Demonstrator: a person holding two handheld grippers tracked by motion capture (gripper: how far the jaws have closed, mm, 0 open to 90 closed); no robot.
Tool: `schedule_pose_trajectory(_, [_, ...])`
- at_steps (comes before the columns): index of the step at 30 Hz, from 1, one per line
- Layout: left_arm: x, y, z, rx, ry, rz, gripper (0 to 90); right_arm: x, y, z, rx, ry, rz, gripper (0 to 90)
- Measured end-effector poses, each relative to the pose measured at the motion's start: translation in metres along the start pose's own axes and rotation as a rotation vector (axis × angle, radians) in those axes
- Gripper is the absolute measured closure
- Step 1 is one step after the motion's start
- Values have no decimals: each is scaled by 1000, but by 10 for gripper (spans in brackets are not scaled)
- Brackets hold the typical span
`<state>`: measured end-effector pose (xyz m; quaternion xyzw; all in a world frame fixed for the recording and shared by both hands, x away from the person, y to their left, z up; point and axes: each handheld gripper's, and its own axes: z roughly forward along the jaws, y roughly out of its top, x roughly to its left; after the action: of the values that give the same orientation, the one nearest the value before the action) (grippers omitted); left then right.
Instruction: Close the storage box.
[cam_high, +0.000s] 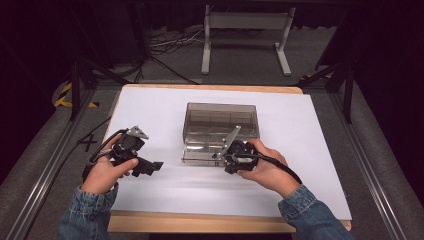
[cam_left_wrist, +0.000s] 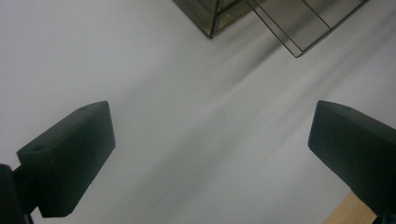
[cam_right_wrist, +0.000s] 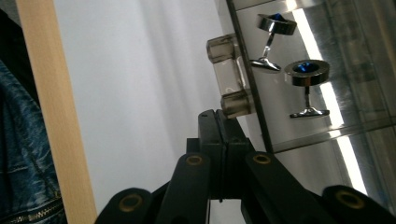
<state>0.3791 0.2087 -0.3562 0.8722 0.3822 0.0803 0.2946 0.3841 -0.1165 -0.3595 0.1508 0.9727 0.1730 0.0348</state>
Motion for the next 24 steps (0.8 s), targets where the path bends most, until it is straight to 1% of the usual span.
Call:
schedule_pose_trajectory(3, [0, 0, 0, -1, 0, 0, 15, 0, 0, -1, 0, -14, 3, 900])
schedule_pose_trajectory(4, [0, 0, 0, -1, 0, 0, 15, 0, 0, -1, -3, -13, 15, 900])
schedule_pose_trajectory(10, [0, 0, 0, 0, 2, 1, 15, -1, 0, -3, -7, -19, 16, 900])
schedule_pose_trajectory(11, [0, 0, 0, -1, 1, 0, 15, -1, 0, -3, -7, -20, 23, 900])
schedule_pose_trajectory(17, [0, 0, 0, 0, 0, 1, 15, -7, 0, -7, -28, -33, 49, 900])
schedule_pose_trajectory(18, [-1, 0, 0, 1, 0, 1, 15, -9, 0, -7, -35, -39, 45, 900])
schedule_pose_trajectory(19, [-1, 0, 0, 0, 0, 1, 15, -10, 0, -7, -37, -41, 55, 900])
schedule_pose_trajectory(21, [0, 0, 0, 1, 0, 1, 15, -12, 0, -7, -52, -53, 54, 900])
schedule_pose_trajectory(24, [0, 0, 0, 0, 1, 1, 15, -14, 1, -8, -59, -58, 61, 900])
